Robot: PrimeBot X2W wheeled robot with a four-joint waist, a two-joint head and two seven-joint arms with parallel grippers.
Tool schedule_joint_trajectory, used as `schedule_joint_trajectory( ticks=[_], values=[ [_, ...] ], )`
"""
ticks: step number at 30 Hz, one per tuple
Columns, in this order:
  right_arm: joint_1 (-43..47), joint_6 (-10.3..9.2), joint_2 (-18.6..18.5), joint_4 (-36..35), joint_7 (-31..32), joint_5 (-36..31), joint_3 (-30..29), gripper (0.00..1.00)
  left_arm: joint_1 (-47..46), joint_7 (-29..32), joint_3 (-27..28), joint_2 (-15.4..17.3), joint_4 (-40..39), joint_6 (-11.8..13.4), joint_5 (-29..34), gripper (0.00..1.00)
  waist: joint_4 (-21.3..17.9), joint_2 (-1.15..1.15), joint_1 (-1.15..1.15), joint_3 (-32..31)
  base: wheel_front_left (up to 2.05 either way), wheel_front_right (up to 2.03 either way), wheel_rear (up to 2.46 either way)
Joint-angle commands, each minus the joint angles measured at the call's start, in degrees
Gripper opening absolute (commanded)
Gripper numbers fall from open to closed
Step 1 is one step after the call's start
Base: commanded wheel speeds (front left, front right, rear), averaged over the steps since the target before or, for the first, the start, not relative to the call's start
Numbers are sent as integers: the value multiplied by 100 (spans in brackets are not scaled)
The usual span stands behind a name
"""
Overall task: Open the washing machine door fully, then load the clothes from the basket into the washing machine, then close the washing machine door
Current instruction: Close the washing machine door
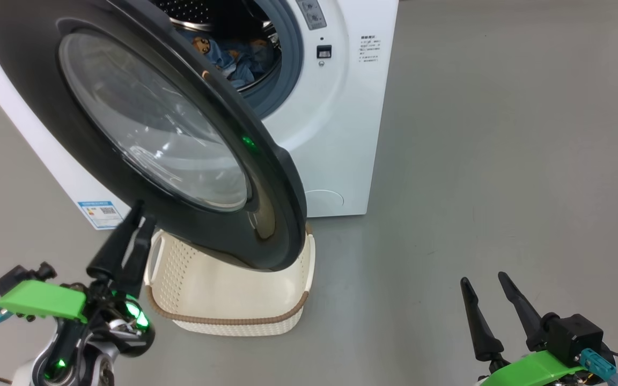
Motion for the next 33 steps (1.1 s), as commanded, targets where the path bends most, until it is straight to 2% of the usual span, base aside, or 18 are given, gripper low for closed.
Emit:
schedule_joint_trajectory(
  ticks=[1, 5, 10, 14, 19, 23, 27, 33],
  values=[
    [-20, 10, -7, -151, -70, -43, 146, 100, -46, -16, 197, 109, -181, -40, 22, 100, 2, 0, 0, -2, 0, 0, 0],
    [-2, 10, -7, -157, -70, -50, 148, 100, 9, -283, 264, 110, -313, -40, 363, 100, 5, 0, 0, -29, 0, 0, 0],
    [-3, 10, -7, -210, -70, -88, 156, 100, 108, -1016, 1, 332, -649, -40, 1620, 100, -9, 0, 0, -26, 0, 0, 0],
    [-12, 10, -7, -301, -70, -130, 158, 100, 247, -1879, -628, 752, -914, -41, 2583, 100, -30, 0, 0, -4, 0, 0, 0],
    [8, 10, -7, -329, -70, -165, 156, 100, 317, -3284, -1302, 1361, -739, -41, 3532, 100, -36, 0, 0, -4, 0, 0, 0],
    [30, 10, -7, -342, -70, -162, 143, 100, 299, -3671, -1627, 1760, -452, -41, 4621, 100, -36, 0, 0, -7, 0, 0, 0],
    [55, 10, -7, -366, -70, -172, 132, 100, 389, -3689, -1053, 1492, -456, -41, 5807, 100, -14, 0, 0, -4, 0, 0, 0],
    [65, 10, -7, -380, -70, -167, 136, 100, 768, -3691, -625, 1163, -722, -12, 7679, 100, -21, 0, 0, -15, 0, 0, 0]
  ],
)
